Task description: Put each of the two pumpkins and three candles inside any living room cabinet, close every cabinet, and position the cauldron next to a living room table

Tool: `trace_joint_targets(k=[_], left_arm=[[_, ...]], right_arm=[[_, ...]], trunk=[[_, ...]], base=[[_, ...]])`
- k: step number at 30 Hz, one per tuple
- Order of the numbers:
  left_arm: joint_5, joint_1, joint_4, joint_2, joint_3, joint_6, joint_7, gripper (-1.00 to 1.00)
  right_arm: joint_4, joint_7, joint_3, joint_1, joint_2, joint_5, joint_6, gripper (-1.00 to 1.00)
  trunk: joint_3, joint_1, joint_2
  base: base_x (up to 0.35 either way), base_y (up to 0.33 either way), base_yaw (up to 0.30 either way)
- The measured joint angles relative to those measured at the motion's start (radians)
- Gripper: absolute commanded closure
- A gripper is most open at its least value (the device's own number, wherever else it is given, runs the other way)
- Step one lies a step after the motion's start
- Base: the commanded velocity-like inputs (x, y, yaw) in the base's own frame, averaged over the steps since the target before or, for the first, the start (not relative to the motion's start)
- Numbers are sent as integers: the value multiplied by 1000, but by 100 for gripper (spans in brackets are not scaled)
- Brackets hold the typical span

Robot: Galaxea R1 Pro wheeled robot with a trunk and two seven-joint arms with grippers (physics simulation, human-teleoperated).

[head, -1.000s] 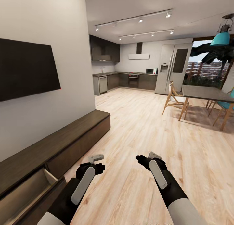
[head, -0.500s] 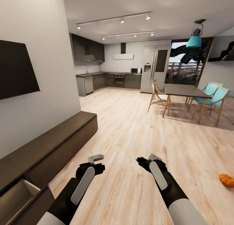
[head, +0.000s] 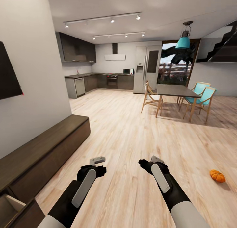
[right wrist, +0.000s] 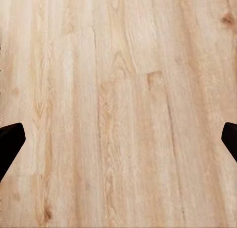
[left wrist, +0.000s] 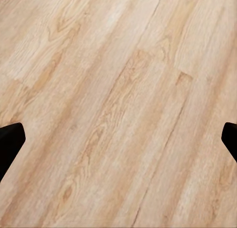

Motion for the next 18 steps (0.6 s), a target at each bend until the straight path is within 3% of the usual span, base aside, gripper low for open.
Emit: trace_joint_targets(k=[8, 18], left_arm=[[0, 0, 0, 0, 0, 0, 0, -100], [0, 0, 0, 0, -1, 0, 0, -100]], right_arm=[[-7, -3, -3, 0, 4, -9, 0, -100], [-5, -1, -4, 0, 4, -12, 3, -100]], trunk=[[0, 0, 0], [-2, 0, 0]], base=[[200, 3, -40], [239, 83, -255]])
